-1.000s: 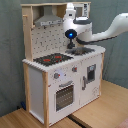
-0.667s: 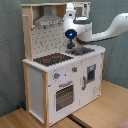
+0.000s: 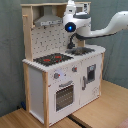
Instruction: Play with the kitchen
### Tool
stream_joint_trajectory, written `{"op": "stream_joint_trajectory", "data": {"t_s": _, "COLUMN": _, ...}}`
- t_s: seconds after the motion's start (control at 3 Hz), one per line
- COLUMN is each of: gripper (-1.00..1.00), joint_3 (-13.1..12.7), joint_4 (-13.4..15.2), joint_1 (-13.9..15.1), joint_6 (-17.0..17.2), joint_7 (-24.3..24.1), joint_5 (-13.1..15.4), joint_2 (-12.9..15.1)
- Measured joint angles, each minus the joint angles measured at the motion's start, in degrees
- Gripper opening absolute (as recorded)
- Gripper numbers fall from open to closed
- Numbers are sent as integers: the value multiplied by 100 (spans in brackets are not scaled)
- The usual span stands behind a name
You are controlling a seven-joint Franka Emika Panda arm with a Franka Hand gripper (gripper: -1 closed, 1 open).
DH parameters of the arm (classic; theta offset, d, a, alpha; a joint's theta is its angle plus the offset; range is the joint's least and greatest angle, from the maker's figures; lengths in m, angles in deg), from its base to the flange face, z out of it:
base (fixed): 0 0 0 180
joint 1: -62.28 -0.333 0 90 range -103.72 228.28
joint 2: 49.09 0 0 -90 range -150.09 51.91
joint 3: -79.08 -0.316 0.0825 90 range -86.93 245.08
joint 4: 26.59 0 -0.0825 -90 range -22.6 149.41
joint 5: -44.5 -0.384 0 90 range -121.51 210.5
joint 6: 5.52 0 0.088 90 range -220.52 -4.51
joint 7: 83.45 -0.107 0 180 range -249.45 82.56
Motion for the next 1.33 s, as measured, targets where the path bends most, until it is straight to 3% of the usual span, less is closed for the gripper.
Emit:
{"op": "stream_joint_trajectory", "data": {"t_s": 0.33, "gripper": -100, "joint_3": -63, "joint_4": -25, "joint_1": -5, "joint_6": 559, "joint_7": 0, "joint_5": -94, "joint_2": 83}}
{"op": "stream_joint_trajectory", "data": {"t_s": 1.33, "gripper": -100, "joint_3": -628, "joint_4": 208, "joint_1": -46, "joint_6": 2135, "joint_7": 167, "joint_5": -120, "joint_2": 430}}
